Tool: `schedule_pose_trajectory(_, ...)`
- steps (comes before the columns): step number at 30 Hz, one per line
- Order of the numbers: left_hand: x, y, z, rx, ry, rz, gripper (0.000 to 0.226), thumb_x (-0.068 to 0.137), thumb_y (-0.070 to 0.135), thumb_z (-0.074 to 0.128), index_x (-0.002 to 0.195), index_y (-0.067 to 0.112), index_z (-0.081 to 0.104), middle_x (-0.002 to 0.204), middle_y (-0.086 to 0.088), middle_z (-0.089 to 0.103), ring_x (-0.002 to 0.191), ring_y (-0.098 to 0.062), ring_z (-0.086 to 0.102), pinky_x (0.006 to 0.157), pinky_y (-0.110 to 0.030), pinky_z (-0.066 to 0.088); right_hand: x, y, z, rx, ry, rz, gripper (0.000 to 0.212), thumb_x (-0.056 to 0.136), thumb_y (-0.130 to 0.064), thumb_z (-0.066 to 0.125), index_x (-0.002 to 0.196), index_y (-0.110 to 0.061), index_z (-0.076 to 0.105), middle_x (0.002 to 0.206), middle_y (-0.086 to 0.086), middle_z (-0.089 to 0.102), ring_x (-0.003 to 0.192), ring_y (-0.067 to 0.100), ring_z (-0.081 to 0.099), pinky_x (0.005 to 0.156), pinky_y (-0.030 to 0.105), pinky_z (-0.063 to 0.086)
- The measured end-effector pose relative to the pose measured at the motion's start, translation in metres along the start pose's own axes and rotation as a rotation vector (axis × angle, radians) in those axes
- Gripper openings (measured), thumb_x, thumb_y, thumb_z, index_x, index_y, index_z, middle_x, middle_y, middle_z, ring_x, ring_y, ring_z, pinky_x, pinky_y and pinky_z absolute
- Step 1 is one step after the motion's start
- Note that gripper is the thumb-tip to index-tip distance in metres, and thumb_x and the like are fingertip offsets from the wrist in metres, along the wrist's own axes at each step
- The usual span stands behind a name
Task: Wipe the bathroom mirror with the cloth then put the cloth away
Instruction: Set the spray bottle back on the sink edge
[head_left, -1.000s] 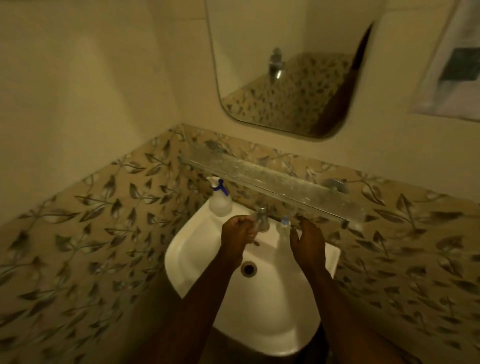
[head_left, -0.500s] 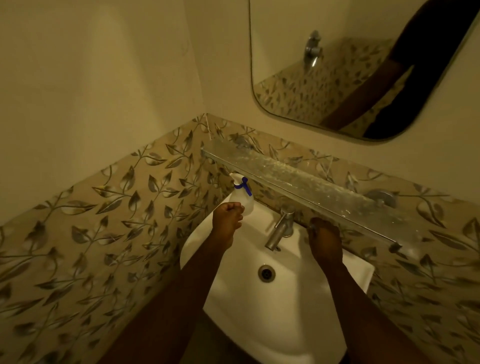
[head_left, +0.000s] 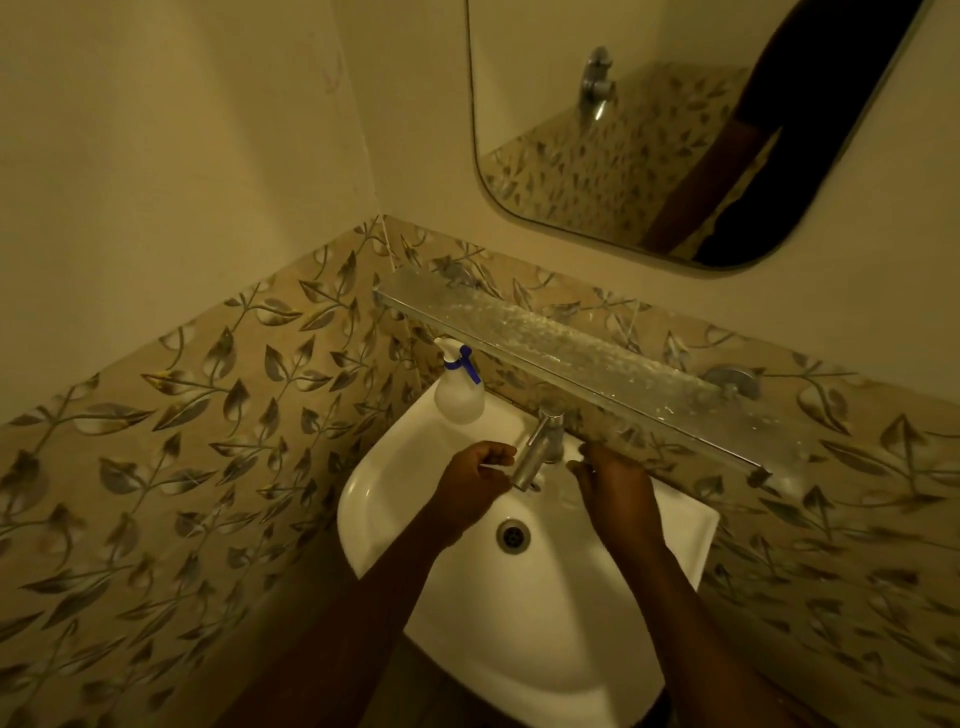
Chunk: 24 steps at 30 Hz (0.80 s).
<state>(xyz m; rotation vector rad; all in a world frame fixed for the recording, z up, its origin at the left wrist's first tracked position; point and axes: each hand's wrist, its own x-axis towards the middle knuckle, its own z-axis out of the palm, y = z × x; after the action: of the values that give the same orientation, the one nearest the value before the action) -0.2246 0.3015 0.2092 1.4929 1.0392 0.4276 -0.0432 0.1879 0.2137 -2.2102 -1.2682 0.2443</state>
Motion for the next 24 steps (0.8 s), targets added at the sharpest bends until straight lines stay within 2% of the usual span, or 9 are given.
schedule_pose_trajectory(4,-0.016,-0.019,0.013,0.123,-0.075,0.100,0.061,0.085,0.020,0.087,0.138,0.032,0.060,0.136,0.016,0.060,0.122,-0.001,0.057,0.096,-0.025,0.057,-0.014,-0.041,-0.002,-0.038,-0.025,-0.141,0.020,0.105,-0.026,0.066,0.117,-0.013,0.074,0.095,0.010,0.076,0.086,0.027,0.071,0.067,0.028,0.039)
schedule_pose_trajectory(9,-0.020,-0.024,0.005,0.213,0.111,0.226,0.046,0.088,0.025,0.086,0.110,0.055,0.059,0.116,0.022,0.066,0.107,0.009,0.064,0.083,-0.008,0.054,-0.018,-0.084,0.004,0.046,-0.049,-0.205,0.025,0.107,-0.025,0.062,0.127,-0.014,0.074,0.113,0.010,0.076,0.105,0.028,0.072,0.079,0.025,0.041)
schedule_pose_trajectory(11,-0.018,-0.016,0.000,0.175,0.194,0.239,0.023,0.089,0.052,0.078,0.105,0.054,0.062,0.109,0.022,0.068,0.102,0.007,0.067,0.083,-0.011,0.056,-0.016,-0.095,0.005,0.148,-0.039,-0.178,0.038,0.110,-0.033,0.059,0.143,-0.019,0.067,0.130,0.006,0.075,0.122,0.026,0.069,0.089,0.024,0.042)
schedule_pose_trajectory(13,-0.009,-0.006,-0.005,0.180,0.295,0.233,0.060,0.081,0.090,0.054,0.105,0.038,0.073,0.103,0.013,0.075,0.099,-0.003,0.072,0.085,-0.016,0.057,-0.016,-0.100,0.004,0.212,-0.010,-0.151,0.050,0.110,-0.049,0.052,0.153,-0.025,0.058,0.141,0.000,0.071,0.128,0.021,0.066,0.094,0.025,0.044)
schedule_pose_trajectory(14,0.000,-0.002,-0.007,0.168,0.316,0.210,0.078,0.079,0.092,0.051,0.108,0.024,0.076,0.104,0.006,0.077,0.099,-0.009,0.074,0.085,-0.018,0.057,-0.017,-0.099,0.004,0.221,0.011,-0.156,0.052,0.109,-0.052,0.051,0.154,-0.026,0.057,0.142,0.000,0.070,0.127,0.020,0.067,0.095,0.025,0.046)
schedule_pose_trajectory(17,0.027,0.008,-0.006,0.126,0.329,0.107,0.047,0.089,0.038,0.083,0.124,0.008,0.073,0.118,-0.007,0.078,0.111,-0.026,0.074,0.092,-0.027,0.057,-0.024,-0.085,0.004,0.261,0.053,-0.126,0.044,0.109,-0.038,0.056,0.151,-0.023,0.060,0.136,0.002,0.073,0.120,0.021,0.071,0.099,0.036,0.058)
schedule_pose_trajectory(19,0.045,0.015,-0.001,0.083,0.352,0.042,0.053,0.086,0.013,0.088,0.134,0.003,0.068,0.129,-0.013,0.075,0.119,-0.030,0.071,0.104,-0.038,0.056,-0.035,-0.070,0.005,0.296,0.084,-0.068,0.038,0.109,-0.028,0.058,0.146,-0.022,0.064,0.123,-0.003,0.077,0.110,0.018,0.073,0.091,0.033,0.060)
schedule_pose_trajectory(22,0.070,0.016,0.011,0.078,0.357,-0.013,0.057,0.088,0.008,0.085,0.140,-0.002,0.063,0.137,-0.019,0.069,0.126,-0.034,0.067,0.110,-0.041,0.052,-0.058,-0.045,0.007,0.348,0.144,0.024,0.031,0.107,-0.022,0.062,0.137,-0.020,0.071,0.104,-0.012,0.074,0.095,0.009,0.071,0.077,0.015,0.050)
schedule_pose_trajectory(24,0.085,0.013,0.019,0.089,0.370,-0.014,0.055,0.090,0.008,0.083,0.140,-0.003,0.062,0.138,-0.021,0.067,0.128,-0.035,0.064,0.109,-0.037,0.048,-0.073,-0.025,0.010,0.382,0.168,0.102,0.030,0.105,-0.020,0.065,0.134,-0.017,0.073,0.109,-0.008,0.077,0.097,0.009,0.071,0.080,0.022,0.056)
